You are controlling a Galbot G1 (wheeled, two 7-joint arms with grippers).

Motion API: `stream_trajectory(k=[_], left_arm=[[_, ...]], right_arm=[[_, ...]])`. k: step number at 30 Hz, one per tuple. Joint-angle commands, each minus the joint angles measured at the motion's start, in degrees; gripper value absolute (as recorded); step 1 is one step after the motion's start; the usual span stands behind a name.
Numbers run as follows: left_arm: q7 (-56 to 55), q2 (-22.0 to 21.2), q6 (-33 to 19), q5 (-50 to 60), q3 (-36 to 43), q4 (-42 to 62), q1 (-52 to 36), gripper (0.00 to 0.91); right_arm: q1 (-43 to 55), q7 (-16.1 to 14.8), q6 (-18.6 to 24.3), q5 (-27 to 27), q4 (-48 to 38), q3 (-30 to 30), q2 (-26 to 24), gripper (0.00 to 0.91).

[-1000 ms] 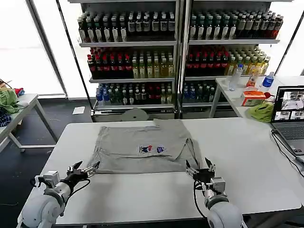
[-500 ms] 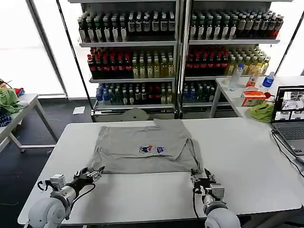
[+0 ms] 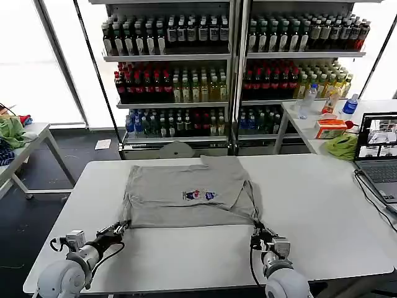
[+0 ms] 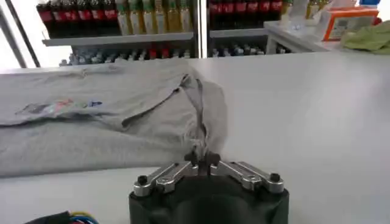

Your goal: Fold and organize the clothes.

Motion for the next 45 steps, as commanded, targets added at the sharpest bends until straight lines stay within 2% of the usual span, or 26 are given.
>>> stream_trajectory(k=[1,5,11,21,27,33,34,35,41,45], left_arm=[[0.04,0.11,0.01,-0.10,-0.31,-0.74,1.38,0.010],[-0.32,-0.04,0.08,0.21,-1.50,-3.38,3.85,0.010],[-0.86,-0.47,0.23,0.27,-4.02,-6.91,8.85,0.010],[-2.04,-3.28,1.84,2.03,-9.12,-17.94,19.04,0.010],[-2.51,-6.01,1.92,3.12,-14.32,-20.39,26.06,0.010],[-2.49,-6.61,1.94,3.70,-15.28,-21.60,31.49,0.030],[-2.49,-6.71,1.94,3.87,-15.22,-21.54,31.39,0.846],[-2.48,-6.76,1.95,4.02,-15.20,-21.46,31.29,0.907],[-1.77,-5.70,1.95,4.21,-16.12,-21.38,30.34,0.907],[-1.34,-4.23,2.00,3.58,-18.72,-22.60,30.15,0.907]], right_arm=[[-3.75,-1.05,0.15,0.91,3.22,0.21,-0.82,0.000],[-8.79,-3.18,1.41,0.14,7.65,1.23,-2.34,0.000],[-15.30,-4.81,3.93,-2.91,11.96,2.31,-4.02,0.000],[-24.05,-6.34,5.27,-4.88,18.54,4.59,-6.23,0.000],[-26.26,-6.41,5.50,-5.78,19.38,5.06,-6.83,0.000],[-26.59,-7.10,4.91,-6.20,19.40,5.27,-7.94,0.000],[-26.56,-6.93,4.41,-6.14,19.57,5.12,-7.81,0.171],[-26.56,-6.93,4.28,-6.07,19.70,5.02,-7.77,0.907],[-26.42,-6.72,4.62,-4.79,22.01,5.33,-7.34,0.907],[-25.70,-6.55,3.83,-2.18,24.89,7.68,-8.37,0.907]])
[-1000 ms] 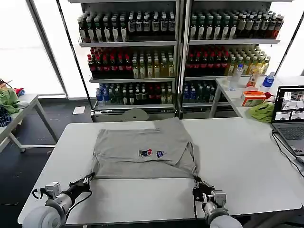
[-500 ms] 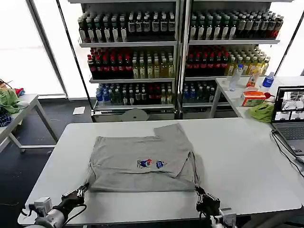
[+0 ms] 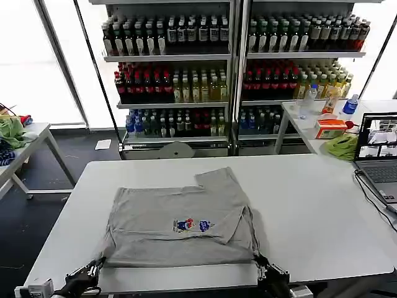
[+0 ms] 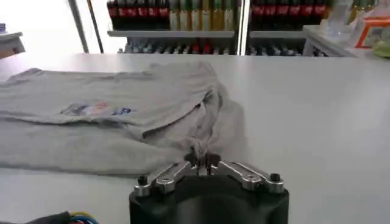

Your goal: Fold and organize the clothes.

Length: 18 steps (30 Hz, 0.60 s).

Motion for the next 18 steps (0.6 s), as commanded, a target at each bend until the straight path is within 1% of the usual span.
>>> stream_trajectory(k=[1,3,7,9,10,12,13,14,15,17,18], left_arm=[[0.32,0.92,0.10,0.01,-3.77,-1.95,2.63,0.907],[0.38,1.68,0.12,-0.24,-4.87,-2.20,2.88,0.907],[0.28,3.03,0.14,-1.07,-6.48,-2.46,2.70,0.907],[0.28,3.91,0.13,-1.11,-7.26,-2.07,1.91,0.907],[0.32,4.50,0.13,-1.37,-7.62,-1.67,1.06,0.907],[0.53,6.27,0.09,-3.44,-8.00,-0.17,-1.22,0.907],[0.56,7.45,0.10,-3.86,-7.92,0.76,-2.70,0.907],[0.76,8.45,0.06,-4.12,-7.40,1.68,-4.69,0.907],[1.44,10.08,0.02,-4.60,-6.42,2.86,-7.34,0.907],[1.71,12.28,0.00,-5.78,-4.28,6.03,-10.96,0.907],[2.64,13.23,-0.01,-5.70,-3.39,6.62,-12.36,0.907]], right_arm=[[-0.32,0.34,-0.99,2.68,4.45,2.72,-0.91,0.907],[0.55,0.72,-1.90,3.79,4.95,3.54,-1.01,0.907],[2.72,1.31,-2.87,4.19,4.91,5.32,-1.82,0.907],[5.52,0.31,-2.47,5.13,3.75,6.36,-2.50,0.907],[9.03,-0.12,-2.71,6.24,1.62,5.99,-2.95,0.907],[15.43,-1.52,-3.37,7.42,-1.38,5.21,-3.37,0.907],[19.19,-3.23,-4.45,9.44,-4.08,4.31,-3.95,0.907],[24.97,-4.21,-5.85,10.85,-7.75,3.55,-4.27,0.907],[28.29,-6.22,-7.54,11.73,-10.70,2.27,-4.25,0.907],[35.44,-8.71,-8.76,13.43,-16.94,0.07,-4.01,0.907],[39.35,-10.70,-9.74,13.65,-19.79,-1.19,-3.77,0.907]])
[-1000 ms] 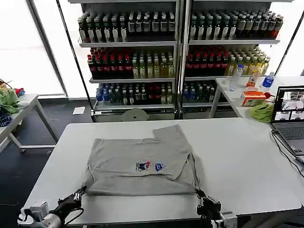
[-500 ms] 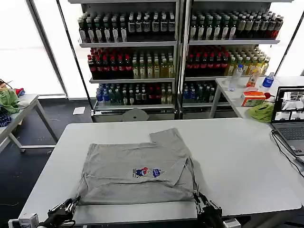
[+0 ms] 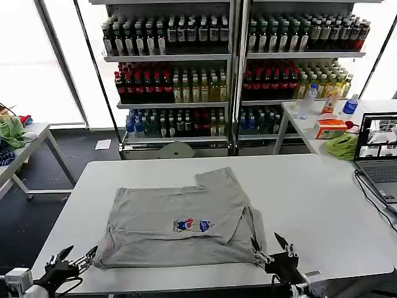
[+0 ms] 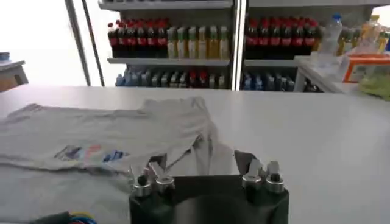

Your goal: Fold and organize the clothes.

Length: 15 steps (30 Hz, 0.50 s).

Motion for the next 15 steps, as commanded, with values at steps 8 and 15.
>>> stream_trajectory(k=[8,15], left_arm=[[4.53,11.92,-0.05,-4.49,15.45,22.01,-30.60,0.907],[7.48,12.01,-0.09,-3.33,28.51,35.62,-47.07,0.907]], right_arm=[[47.93,-13.21,-5.32,5.58,-40.56,-13.14,3.11,0.907],[56.08,-13.23,-5.35,4.32,-51.15,-16.48,7.12,0.907]])
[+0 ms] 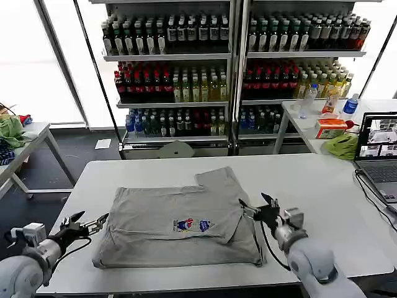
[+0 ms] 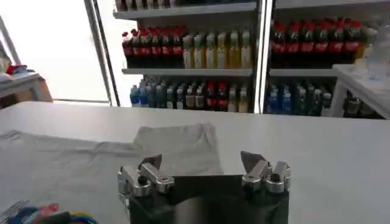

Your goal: Fold and organize the clothes.

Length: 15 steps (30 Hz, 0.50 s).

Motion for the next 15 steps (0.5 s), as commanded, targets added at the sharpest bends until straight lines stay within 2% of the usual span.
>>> stream_trajectory(k=[1,7,15], left_arm=[[3.38,2.85,-0.02,0.29,15.66,17.98,-22.97,0.907],[4.49,-0.56,-1.52,2.43,23.27,29.44,-31.90,0.907],[4.75,-2.59,-2.57,3.52,26.47,34.89,-36.66,0.907]], right_arm=[[21.03,-3.25,-1.43,0.53,-22.58,-6.21,4.64,0.907],[23.52,-3.13,-1.38,-0.99,-30.03,-5.19,8.41,0.907],[27.52,-4.60,-1.33,-2.77,-41.15,-5.41,14.19,0.907]])
